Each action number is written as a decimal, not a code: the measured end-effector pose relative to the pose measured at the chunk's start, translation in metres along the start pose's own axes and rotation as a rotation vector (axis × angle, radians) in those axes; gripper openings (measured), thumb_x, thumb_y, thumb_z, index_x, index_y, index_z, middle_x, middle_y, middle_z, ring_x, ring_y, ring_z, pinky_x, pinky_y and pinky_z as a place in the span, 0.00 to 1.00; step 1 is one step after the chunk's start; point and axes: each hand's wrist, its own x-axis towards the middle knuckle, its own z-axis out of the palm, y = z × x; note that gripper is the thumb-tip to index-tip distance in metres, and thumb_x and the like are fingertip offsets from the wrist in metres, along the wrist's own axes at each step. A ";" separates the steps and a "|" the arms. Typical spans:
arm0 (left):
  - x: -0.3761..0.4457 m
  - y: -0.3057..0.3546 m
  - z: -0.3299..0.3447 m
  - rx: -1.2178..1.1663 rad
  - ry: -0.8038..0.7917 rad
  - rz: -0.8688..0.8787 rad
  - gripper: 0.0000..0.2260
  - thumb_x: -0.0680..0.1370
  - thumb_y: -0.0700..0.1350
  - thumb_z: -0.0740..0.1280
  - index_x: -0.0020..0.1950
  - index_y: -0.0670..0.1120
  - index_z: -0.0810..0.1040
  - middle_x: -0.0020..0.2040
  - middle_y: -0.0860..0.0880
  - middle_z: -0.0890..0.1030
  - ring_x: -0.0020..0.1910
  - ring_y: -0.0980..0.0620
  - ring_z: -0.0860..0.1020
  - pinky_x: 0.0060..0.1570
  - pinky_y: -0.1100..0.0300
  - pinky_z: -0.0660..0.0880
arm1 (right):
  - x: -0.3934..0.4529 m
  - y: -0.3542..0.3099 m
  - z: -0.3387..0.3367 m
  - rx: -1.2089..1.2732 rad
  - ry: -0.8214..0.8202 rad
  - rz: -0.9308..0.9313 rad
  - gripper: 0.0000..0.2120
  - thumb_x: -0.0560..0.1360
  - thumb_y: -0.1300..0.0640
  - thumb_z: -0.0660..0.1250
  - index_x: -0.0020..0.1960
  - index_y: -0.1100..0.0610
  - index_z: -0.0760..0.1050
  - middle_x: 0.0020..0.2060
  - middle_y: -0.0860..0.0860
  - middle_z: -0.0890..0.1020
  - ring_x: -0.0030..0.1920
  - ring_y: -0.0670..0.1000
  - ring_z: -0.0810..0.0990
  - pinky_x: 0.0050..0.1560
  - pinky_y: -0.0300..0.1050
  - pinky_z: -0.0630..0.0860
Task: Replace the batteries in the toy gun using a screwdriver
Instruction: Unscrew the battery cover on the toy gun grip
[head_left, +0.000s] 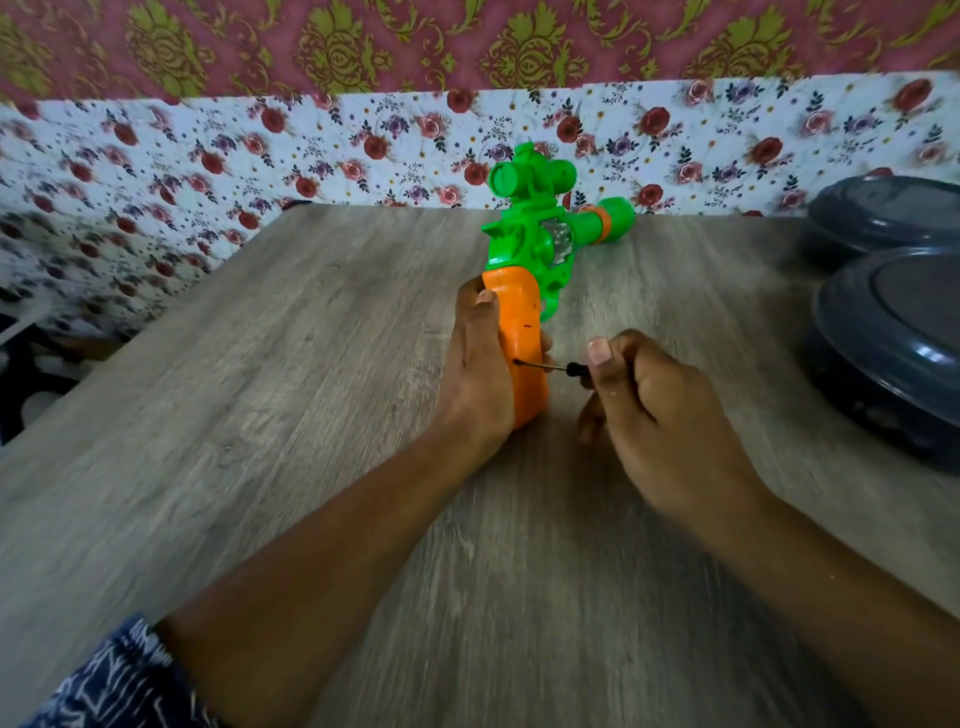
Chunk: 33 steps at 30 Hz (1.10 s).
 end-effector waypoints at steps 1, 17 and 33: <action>0.001 0.000 0.001 -0.005 -0.010 -0.006 0.30 0.76 0.62 0.47 0.70 0.45 0.68 0.42 0.47 0.80 0.39 0.54 0.80 0.46 0.55 0.74 | 0.000 0.000 -0.001 -0.006 -0.008 0.013 0.22 0.73 0.38 0.47 0.39 0.53 0.69 0.26 0.52 0.80 0.30 0.49 0.79 0.36 0.47 0.74; 0.008 0.000 0.003 -0.030 -0.073 -0.011 0.40 0.64 0.69 0.52 0.66 0.45 0.70 0.45 0.41 0.82 0.44 0.43 0.81 0.53 0.40 0.76 | 0.003 0.007 0.007 0.176 0.026 -0.223 0.03 0.75 0.59 0.59 0.49 0.55 0.70 0.39 0.42 0.77 0.42 0.38 0.77 0.41 0.24 0.68; 0.007 0.001 0.005 0.071 -0.083 0.060 0.35 0.70 0.63 0.47 0.67 0.42 0.70 0.42 0.45 0.80 0.40 0.50 0.79 0.46 0.50 0.76 | 0.005 0.008 -0.001 0.094 0.075 -0.148 0.09 0.75 0.56 0.65 0.37 0.57 0.74 0.26 0.49 0.78 0.27 0.47 0.77 0.33 0.44 0.74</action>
